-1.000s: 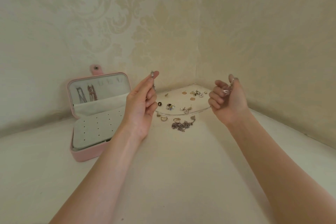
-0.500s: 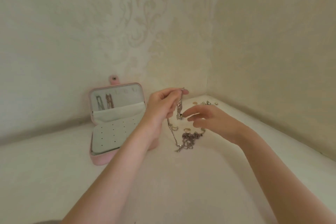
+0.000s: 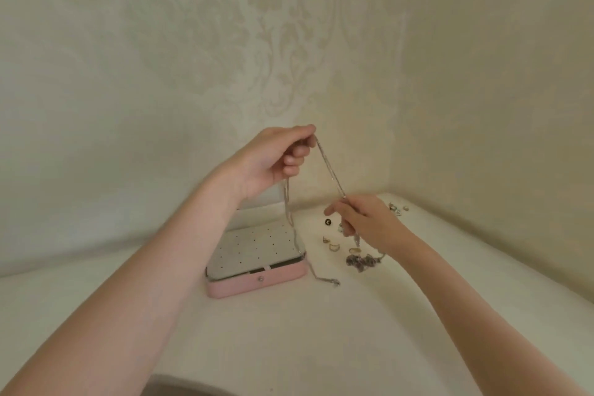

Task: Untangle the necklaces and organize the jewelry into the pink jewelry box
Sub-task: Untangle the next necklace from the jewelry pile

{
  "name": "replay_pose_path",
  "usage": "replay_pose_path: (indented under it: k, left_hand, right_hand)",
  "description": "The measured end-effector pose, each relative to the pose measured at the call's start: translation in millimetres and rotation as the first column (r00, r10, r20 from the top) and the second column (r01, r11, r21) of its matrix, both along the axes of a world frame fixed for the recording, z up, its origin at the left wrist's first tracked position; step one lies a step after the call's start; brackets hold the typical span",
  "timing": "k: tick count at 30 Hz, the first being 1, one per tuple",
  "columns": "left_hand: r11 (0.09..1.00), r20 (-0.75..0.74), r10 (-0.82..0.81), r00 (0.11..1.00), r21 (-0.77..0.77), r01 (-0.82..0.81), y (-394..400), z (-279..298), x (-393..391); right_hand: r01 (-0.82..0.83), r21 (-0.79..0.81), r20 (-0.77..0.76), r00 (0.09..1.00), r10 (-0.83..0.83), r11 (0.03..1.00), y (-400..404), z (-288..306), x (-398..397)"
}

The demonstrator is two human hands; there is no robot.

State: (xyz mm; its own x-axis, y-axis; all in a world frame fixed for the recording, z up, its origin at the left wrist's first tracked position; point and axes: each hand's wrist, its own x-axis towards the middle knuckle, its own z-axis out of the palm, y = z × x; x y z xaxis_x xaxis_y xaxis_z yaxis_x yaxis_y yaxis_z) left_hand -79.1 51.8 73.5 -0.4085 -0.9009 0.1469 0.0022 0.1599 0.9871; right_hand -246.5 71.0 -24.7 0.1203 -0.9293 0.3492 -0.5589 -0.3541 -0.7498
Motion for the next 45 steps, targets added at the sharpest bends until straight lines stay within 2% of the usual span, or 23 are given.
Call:
replay_pose_path:
  k: [4, 8, 12, 15, 17, 20, 23, 26, 30, 33, 35, 37, 40, 43, 45]
  left_hand:
    - [0.993, -0.039, 0.099, 0.994, -0.064, -0.101, 3, 20, 7]
    - [0.974, -0.089, 0.183, 0.979, -0.118, -0.193, 7, 33, 13]
    - [0.910, 0.042, 0.306, 0.951, -0.305, -0.280, 12, 43, 22]
    - [0.860, 0.128, 0.364, 0.923, -0.426, -0.280, 15, 48, 28]
    - [0.867, 0.170, 0.340, 0.925, -0.437, -0.239, 15, 48, 30]
    - [0.868, 0.193, 0.326, 0.926, -0.448, -0.212, 11, 47, 33]
    - [0.843, 0.250, 0.350, 0.903, -0.504, -0.187, 4, 47, 37]
    - [0.818, 0.263, 0.377, 0.888, -0.545, -0.186, 0, 47, 42]
    - [0.792, 0.152, 0.397, 0.905, -0.555, -0.254, -7, 47, 60]
    - [0.891, -0.048, 0.304, 0.951, -0.339, -0.302, -11, 27, 73]
    - [0.975, -0.064, 0.165, 0.984, -0.143, -0.172, -10, 3, 75]
    - [0.999, -0.022, 0.023, 0.999, -0.032, -0.024, -8, -19, 73]
    - [1.000, -0.088, -0.025, 0.996, 0.004, 0.025, -8, -39, 74]
    - [1.000, 0.035, 0.023, 0.999, -0.010, -0.023, -13, -55, 82]
    - [1.000, 0.088, 0.017, 0.996, 0.020, -0.018, -17, -63, 86]
  right_hand:
    - [-0.017, 0.115, -0.128, 0.991, 0.032, 0.993, 1, -1, 14]
    - [-0.071, 0.154, -0.215, 0.971, 0.104, 0.986, 2, 9, 35]
    - [-0.097, 0.277, -0.331, 0.924, 0.190, 0.956, -1, 24, 50]
    - [-0.116, 0.331, -0.379, 0.893, 0.245, 0.936, -2, 34, 57]
    - [-0.154, 0.299, -0.293, 0.924, 0.244, 0.942, -3, 44, 62]
    - [-0.176, 0.190, 0.005, 0.984, 0.179, 0.966, -5, 68, 71]
    - [-0.239, 0.094, 0.195, 0.956, 0.218, 0.966, -6, 95, 80]
    - [-0.356, 0.070, 0.281, 0.903, 0.324, 0.932, -8, 112, 90]
    - [-0.400, 0.088, 0.332, 0.875, 0.352, 0.912, -18, 123, 100]
    - [-0.401, 0.072, 0.437, 0.836, 0.332, 0.913, -24, 125, 106]
    - [-0.389, 0.063, 0.468, 0.825, 0.317, 0.919, -27, 125, 110]
    - [-0.340, 0.071, 0.443, 0.853, 0.276, 0.938, -29, 124, 112]
    - [-0.251, 0.049, 0.485, 0.852, 0.197, 0.967, -33, 123, 110]
    - [-0.205, 0.065, 0.637, 0.762, 0.118, 0.977, -40, 123, 92]
    - [-0.155, 0.102, 0.649, 0.759, 0.053, 0.983, -45, 118, 75]
